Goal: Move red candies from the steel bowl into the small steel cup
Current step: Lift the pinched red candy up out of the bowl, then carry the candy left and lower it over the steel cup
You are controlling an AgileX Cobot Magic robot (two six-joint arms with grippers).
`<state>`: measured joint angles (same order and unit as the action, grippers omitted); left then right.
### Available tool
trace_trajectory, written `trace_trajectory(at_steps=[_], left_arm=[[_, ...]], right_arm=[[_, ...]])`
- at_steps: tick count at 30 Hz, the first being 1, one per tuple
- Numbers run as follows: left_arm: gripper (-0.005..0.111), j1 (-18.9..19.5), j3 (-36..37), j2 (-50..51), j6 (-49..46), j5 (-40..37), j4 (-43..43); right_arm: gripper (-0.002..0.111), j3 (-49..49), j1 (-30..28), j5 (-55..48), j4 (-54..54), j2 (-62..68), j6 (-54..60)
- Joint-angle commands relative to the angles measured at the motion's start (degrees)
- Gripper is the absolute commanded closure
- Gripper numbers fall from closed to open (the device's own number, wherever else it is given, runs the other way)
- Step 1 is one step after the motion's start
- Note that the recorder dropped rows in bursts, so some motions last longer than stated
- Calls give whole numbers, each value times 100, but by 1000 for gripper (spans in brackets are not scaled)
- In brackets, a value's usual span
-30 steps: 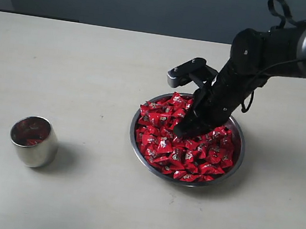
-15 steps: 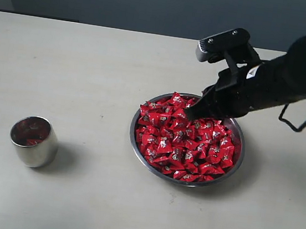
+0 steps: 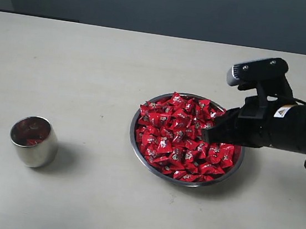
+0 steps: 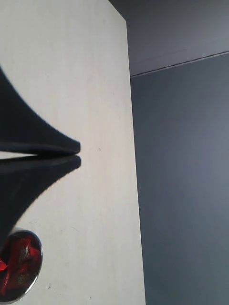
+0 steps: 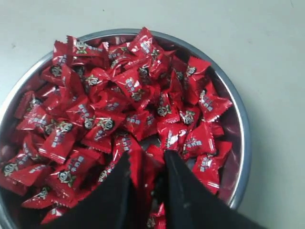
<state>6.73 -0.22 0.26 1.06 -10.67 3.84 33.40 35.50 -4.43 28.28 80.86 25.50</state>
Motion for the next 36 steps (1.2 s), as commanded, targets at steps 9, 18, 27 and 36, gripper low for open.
trace_trajectory(at_steps=[9,18,27,36], left_arm=[[106,3,22,-26,7,27,6],[106,3,22,-26,7,27,6],[106,3,22,-26,7,42,6],[106,3,22,-26,7,30,6]], right_arm=[[109,-123,461,1584,-354,168,-496],[109,529,461,2033,-3275,1081,-3201],[109,1733,461,3099,-7852,2169,-7402],[109,2829,530,4158,-10165,2944,-9475]])
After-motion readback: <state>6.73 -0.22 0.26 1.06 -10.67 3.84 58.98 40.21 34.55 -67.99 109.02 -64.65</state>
